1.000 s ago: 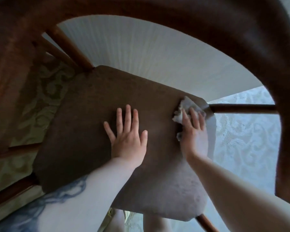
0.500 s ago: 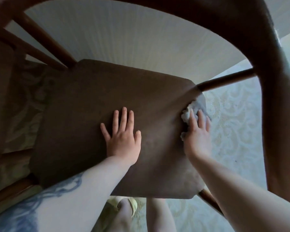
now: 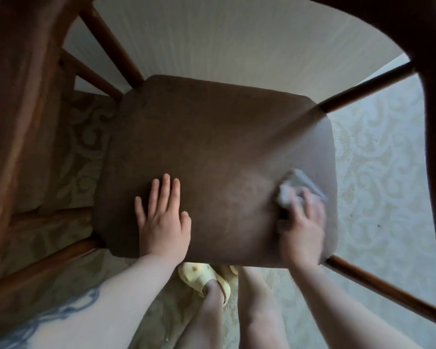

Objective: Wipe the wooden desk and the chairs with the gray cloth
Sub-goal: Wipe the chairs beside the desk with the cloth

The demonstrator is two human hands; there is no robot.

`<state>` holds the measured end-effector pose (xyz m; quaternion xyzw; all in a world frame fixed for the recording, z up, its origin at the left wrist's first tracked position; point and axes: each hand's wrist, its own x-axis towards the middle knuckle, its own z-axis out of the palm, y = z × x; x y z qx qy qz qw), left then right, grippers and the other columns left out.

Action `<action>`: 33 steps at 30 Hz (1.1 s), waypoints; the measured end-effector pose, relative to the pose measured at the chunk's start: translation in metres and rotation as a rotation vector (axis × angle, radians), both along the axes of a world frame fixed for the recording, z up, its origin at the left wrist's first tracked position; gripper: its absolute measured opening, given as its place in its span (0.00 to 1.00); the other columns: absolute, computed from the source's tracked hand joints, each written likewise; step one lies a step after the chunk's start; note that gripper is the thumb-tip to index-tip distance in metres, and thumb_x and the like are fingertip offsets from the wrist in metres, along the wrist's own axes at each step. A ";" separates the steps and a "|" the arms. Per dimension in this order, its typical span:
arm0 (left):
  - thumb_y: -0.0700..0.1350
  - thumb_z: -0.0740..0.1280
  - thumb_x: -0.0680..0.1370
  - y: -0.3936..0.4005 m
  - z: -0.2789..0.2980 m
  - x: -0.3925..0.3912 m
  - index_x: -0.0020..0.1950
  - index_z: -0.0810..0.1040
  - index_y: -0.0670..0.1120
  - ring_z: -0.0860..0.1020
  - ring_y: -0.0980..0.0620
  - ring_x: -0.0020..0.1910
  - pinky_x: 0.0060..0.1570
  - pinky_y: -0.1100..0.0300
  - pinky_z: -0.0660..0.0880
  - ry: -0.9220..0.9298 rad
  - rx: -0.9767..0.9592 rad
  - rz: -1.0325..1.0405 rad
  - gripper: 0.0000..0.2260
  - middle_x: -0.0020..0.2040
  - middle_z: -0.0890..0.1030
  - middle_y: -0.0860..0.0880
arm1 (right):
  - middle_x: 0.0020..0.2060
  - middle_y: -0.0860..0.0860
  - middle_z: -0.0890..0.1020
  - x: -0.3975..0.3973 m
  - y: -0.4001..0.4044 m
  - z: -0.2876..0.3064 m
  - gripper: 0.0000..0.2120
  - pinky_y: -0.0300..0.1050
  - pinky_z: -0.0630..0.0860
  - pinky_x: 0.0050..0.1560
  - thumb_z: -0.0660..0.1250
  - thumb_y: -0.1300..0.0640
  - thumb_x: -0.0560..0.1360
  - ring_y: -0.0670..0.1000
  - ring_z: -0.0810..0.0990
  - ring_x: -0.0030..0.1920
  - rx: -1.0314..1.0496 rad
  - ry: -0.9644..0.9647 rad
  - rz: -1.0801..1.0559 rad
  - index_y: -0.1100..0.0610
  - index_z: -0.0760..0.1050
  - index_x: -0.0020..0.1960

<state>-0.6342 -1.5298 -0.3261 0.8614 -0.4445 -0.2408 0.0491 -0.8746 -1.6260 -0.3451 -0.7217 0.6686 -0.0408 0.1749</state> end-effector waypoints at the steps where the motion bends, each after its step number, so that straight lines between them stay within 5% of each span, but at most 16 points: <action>1: 0.46 0.62 0.77 0.001 0.000 -0.006 0.79 0.54 0.50 0.46 0.52 0.78 0.74 0.43 0.43 0.004 -0.004 -0.019 0.31 0.79 0.50 0.52 | 0.75 0.54 0.63 -0.017 -0.003 0.003 0.38 0.53 0.56 0.74 0.71 0.66 0.67 0.58 0.56 0.74 0.034 -0.001 -0.248 0.49 0.66 0.74; 3: 0.46 0.62 0.77 0.001 -0.003 -0.020 0.79 0.54 0.50 0.47 0.52 0.78 0.73 0.44 0.43 0.003 -0.006 -0.043 0.32 0.79 0.50 0.52 | 0.74 0.57 0.63 -0.002 0.000 0.009 0.36 0.52 0.55 0.74 0.69 0.66 0.68 0.59 0.57 0.74 0.018 -0.027 -0.407 0.51 0.66 0.74; 8: 0.48 0.57 0.73 -0.015 -0.006 -0.059 0.77 0.59 0.51 0.52 0.52 0.77 0.72 0.41 0.49 0.035 -0.026 -0.113 0.31 0.78 0.55 0.53 | 0.73 0.53 0.66 0.059 0.034 -0.004 0.41 0.56 0.65 0.69 0.70 0.64 0.63 0.58 0.63 0.72 -0.057 -0.091 0.510 0.47 0.67 0.73; 12: 0.48 0.55 0.76 -0.035 -0.008 -0.084 0.79 0.50 0.53 0.43 0.54 0.78 0.73 0.44 0.41 0.071 -0.017 -0.219 0.31 0.79 0.47 0.55 | 0.76 0.52 0.60 -0.004 0.003 -0.009 0.40 0.52 0.54 0.74 0.70 0.63 0.68 0.57 0.54 0.75 -0.028 0.079 0.008 0.48 0.60 0.76; 15: 0.48 0.56 0.79 -0.044 -0.009 -0.099 0.79 0.44 0.54 0.38 0.55 0.77 0.72 0.45 0.37 0.070 -0.002 -0.241 0.31 0.79 0.41 0.56 | 0.77 0.53 0.58 -0.025 -0.011 -0.004 0.35 0.48 0.49 0.75 0.66 0.62 0.72 0.55 0.51 0.76 -0.003 -0.031 -0.515 0.50 0.60 0.77; 17: 0.48 0.57 0.79 -0.047 -0.009 -0.108 0.79 0.45 0.53 0.39 0.55 0.77 0.72 0.45 0.37 0.076 -0.007 -0.224 0.32 0.79 0.42 0.56 | 0.75 0.54 0.63 -0.002 -0.005 0.003 0.33 0.50 0.53 0.75 0.64 0.63 0.70 0.57 0.56 0.74 -0.096 -0.096 -0.447 0.52 0.65 0.74; 20: 0.49 0.55 0.79 -0.047 -0.011 -0.113 0.79 0.46 0.52 0.39 0.55 0.77 0.72 0.45 0.37 0.064 0.015 -0.208 0.30 0.79 0.42 0.56 | 0.71 0.53 0.70 0.017 0.022 -0.009 0.31 0.55 0.60 0.72 0.69 0.62 0.67 0.58 0.62 0.72 -0.128 -0.141 0.304 0.53 0.71 0.70; 21: 0.50 0.54 0.79 -0.046 -0.012 -0.110 0.79 0.46 0.53 0.40 0.55 0.77 0.72 0.45 0.37 0.047 0.011 -0.203 0.30 0.79 0.43 0.56 | 0.71 0.53 0.70 0.011 0.020 -0.014 0.33 0.54 0.60 0.71 0.71 0.63 0.66 0.58 0.62 0.72 -0.149 -0.102 0.382 0.52 0.71 0.71; 25: 0.50 0.51 0.80 -0.038 -0.008 -0.094 0.79 0.46 0.54 0.41 0.54 0.77 0.73 0.45 0.38 -0.001 0.032 -0.232 0.28 0.79 0.44 0.55 | 0.75 0.54 0.61 -0.038 -0.011 -0.011 0.37 0.51 0.53 0.74 0.68 0.64 0.70 0.58 0.55 0.74 -0.004 0.008 -0.303 0.50 0.60 0.76; 27: 0.51 0.52 0.81 -0.035 -0.005 -0.087 0.79 0.42 0.55 0.38 0.53 0.77 0.73 0.45 0.38 -0.011 0.072 -0.173 0.29 0.79 0.41 0.55 | 0.75 0.55 0.60 -0.028 -0.029 -0.006 0.36 0.50 0.51 0.75 0.67 0.63 0.72 0.58 0.54 0.75 0.013 0.012 -0.360 0.52 0.59 0.77; 30: 0.52 0.53 0.81 -0.035 -0.003 -0.083 0.79 0.41 0.54 0.38 0.53 0.77 0.73 0.45 0.39 -0.015 0.055 -0.079 0.29 0.79 0.40 0.55 | 0.73 0.55 0.64 0.030 -0.039 -0.006 0.37 0.50 0.54 0.74 0.71 0.63 0.68 0.59 0.58 0.73 -0.053 -0.066 -0.105 0.53 0.64 0.75; 33: 0.49 0.51 0.80 -0.032 -0.006 -0.067 0.79 0.43 0.52 0.39 0.53 0.77 0.73 0.44 0.41 -0.013 0.035 0.027 0.29 0.79 0.42 0.53 | 0.71 0.52 0.70 0.085 0.001 -0.010 0.32 0.56 0.64 0.70 0.73 0.59 0.68 0.59 0.64 0.72 -0.028 -0.140 0.501 0.51 0.70 0.71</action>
